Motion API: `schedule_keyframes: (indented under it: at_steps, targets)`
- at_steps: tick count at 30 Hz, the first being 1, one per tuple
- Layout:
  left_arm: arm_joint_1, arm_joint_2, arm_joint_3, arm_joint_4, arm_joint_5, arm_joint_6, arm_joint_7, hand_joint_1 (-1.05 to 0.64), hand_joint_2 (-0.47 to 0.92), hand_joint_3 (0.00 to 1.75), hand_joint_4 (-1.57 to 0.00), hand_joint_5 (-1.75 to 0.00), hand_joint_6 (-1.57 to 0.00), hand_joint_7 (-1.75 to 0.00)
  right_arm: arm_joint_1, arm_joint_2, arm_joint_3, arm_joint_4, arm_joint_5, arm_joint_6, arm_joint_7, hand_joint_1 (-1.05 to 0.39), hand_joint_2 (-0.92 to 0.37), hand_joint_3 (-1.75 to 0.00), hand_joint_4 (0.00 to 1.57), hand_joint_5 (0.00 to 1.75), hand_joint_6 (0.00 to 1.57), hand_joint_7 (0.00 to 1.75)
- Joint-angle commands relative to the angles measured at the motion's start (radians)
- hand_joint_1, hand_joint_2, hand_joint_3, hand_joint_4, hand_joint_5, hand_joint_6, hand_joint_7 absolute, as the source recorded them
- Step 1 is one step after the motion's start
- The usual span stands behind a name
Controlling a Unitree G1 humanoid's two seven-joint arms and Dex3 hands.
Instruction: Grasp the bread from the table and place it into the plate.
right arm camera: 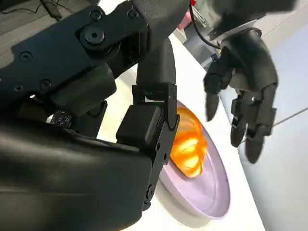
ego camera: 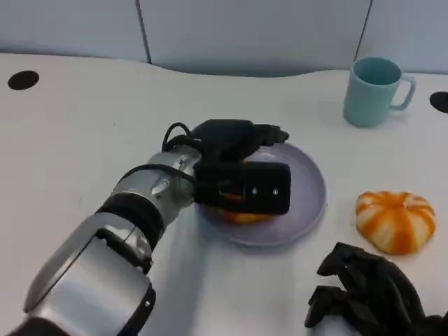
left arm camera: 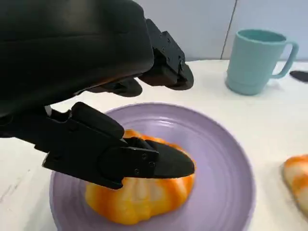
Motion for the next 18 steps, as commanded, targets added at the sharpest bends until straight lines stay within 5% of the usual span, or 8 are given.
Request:
schedule_keyframes:
  at_steps: [1, 8, 13, 18]
  targets:
    - [0.024, 0.040, 0.110, -0.032, -0.129, -0.070, -0.119, -0.79, 0.92, 0.42, -0.19, -0.14, -0.29, 0.00, -0.014, -0.012, -0.014, 0.012, 0.000, -0.008, -0.006, -0.85, -0.73, 0.00, 1.43, 0.84, 1.21, 0.83]
    - [0.112, 0.086, 0.289, -0.105, -0.357, -0.148, -0.339, -0.76, 0.92, 0.40, -0.24, -0.19, -0.32, -0.02, -0.031, -0.016, -0.025, 0.030, 0.007, -0.001, 0.000, -0.86, -0.72, 0.00, 1.43, 0.84, 1.23, 0.83]
    - [0.210, 0.109, 0.383, -0.201, -0.494, -0.160, -0.461, -0.51, 0.92, 0.21, -0.26, -0.39, -0.42, -0.04, -0.042, -0.017, -0.033, 0.039, 0.010, 0.006, 0.004, -0.86, -0.71, 0.00, 1.43, 0.84, 1.25, 0.81]
    - [0.333, 0.098, 0.453, -0.325, -0.605, -0.150, -0.497, -0.45, 0.92, 0.21, -0.37, -0.53, -0.52, -0.07, -0.044, -0.022, -0.036, 0.045, 0.005, -0.005, 0.015, -0.86, -0.72, 0.00, 1.42, 0.84, 1.27, 0.80]
